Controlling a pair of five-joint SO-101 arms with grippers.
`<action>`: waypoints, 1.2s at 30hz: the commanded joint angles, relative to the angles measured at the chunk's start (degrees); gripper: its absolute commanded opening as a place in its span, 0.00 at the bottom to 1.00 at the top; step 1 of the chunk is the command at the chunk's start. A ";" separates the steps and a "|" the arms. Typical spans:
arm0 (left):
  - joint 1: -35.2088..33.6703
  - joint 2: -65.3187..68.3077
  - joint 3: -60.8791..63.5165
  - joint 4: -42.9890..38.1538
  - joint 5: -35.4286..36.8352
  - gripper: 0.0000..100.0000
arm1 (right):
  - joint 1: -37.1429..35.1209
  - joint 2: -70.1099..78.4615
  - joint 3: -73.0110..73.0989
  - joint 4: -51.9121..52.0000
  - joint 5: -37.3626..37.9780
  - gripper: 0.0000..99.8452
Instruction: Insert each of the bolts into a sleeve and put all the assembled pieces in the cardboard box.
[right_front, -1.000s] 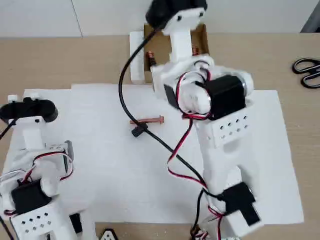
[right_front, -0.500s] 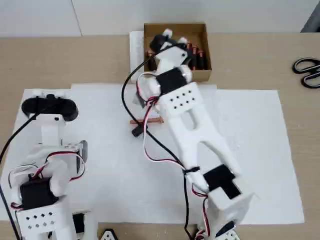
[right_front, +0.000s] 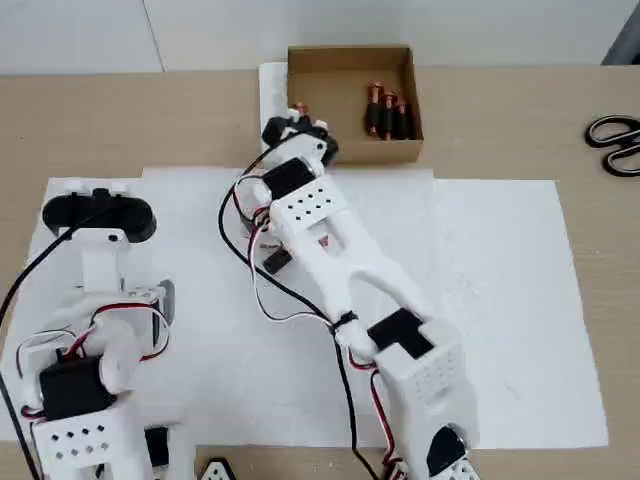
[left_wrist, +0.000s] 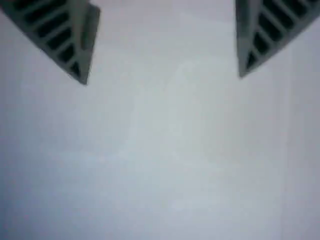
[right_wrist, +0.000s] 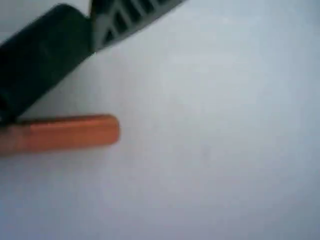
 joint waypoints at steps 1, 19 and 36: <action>0.35 -0.62 -0.31 -0.18 -0.44 0.18 | -0.31 0.40 -0.44 -1.98 -4.40 0.18; 0.35 -0.62 0.04 -0.88 -0.53 0.18 | -1.01 5.58 -0.44 -1.89 -6.33 0.18; 0.26 -0.62 0.04 -0.88 -0.53 0.18 | -1.80 6.11 -0.44 -1.36 -5.98 0.00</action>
